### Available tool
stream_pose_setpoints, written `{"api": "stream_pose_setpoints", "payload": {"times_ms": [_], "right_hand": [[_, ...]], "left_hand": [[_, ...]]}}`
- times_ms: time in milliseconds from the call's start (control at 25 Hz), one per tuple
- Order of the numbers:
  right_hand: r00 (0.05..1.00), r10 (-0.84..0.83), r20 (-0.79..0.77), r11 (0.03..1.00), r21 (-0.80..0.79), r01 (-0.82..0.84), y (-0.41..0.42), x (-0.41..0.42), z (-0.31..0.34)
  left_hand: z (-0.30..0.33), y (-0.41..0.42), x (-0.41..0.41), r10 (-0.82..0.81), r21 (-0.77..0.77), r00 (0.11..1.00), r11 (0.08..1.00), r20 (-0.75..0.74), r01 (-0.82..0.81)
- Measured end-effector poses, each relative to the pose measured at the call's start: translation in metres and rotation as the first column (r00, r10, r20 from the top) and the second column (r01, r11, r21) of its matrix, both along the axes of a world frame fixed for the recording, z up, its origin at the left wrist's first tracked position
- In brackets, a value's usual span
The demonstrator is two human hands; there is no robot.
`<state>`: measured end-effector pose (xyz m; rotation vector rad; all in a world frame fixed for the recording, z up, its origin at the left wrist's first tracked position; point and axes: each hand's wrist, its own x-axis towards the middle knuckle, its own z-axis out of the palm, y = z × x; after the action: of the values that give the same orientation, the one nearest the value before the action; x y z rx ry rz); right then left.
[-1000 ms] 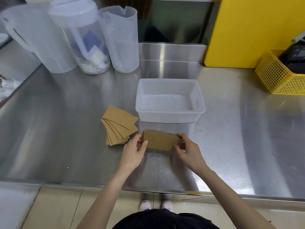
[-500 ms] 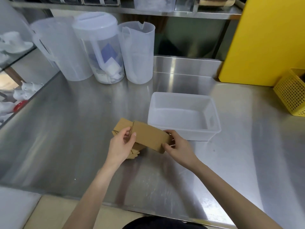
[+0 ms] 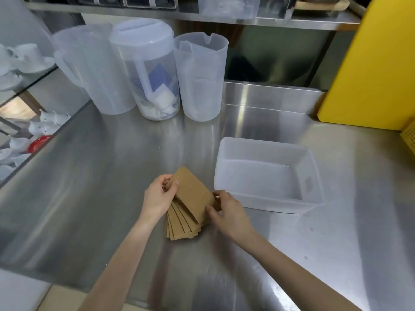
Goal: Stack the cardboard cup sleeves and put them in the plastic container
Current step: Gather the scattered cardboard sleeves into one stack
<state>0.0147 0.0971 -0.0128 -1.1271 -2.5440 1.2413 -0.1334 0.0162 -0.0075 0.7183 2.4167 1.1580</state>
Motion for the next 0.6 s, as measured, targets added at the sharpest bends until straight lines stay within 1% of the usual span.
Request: {"api": "stream_pose_setpoints", "payload": {"times_ms": [160,280,440,600], "right_hand": [[0.997,0.054,0.06,0.994,0.092,-0.059,-0.004,-0.005,-0.001],[0.994,0.058,0.097,0.991,0.117,-0.069,-0.004,-0.009,-0.002],[0.988,0.072,0.139,0.99,0.106,-0.087,-0.003,-0.015,-0.003],[0.98,0.088,0.176,0.987,0.118,-0.11,-0.006,-0.017,-0.008]], "left_hand": [[-0.01,0.001,-0.01,0.006,-0.051,1.0,0.999,-0.002,-0.006],[-0.015,0.002,-0.012,0.006,-0.068,1.0,0.998,-0.008,-0.006],[-0.019,0.001,-0.009,0.032,-0.02,0.99,0.999,0.134,-0.03],[-0.024,-0.002,-0.011,0.043,-0.002,0.986,0.999,0.163,-0.043]]}}
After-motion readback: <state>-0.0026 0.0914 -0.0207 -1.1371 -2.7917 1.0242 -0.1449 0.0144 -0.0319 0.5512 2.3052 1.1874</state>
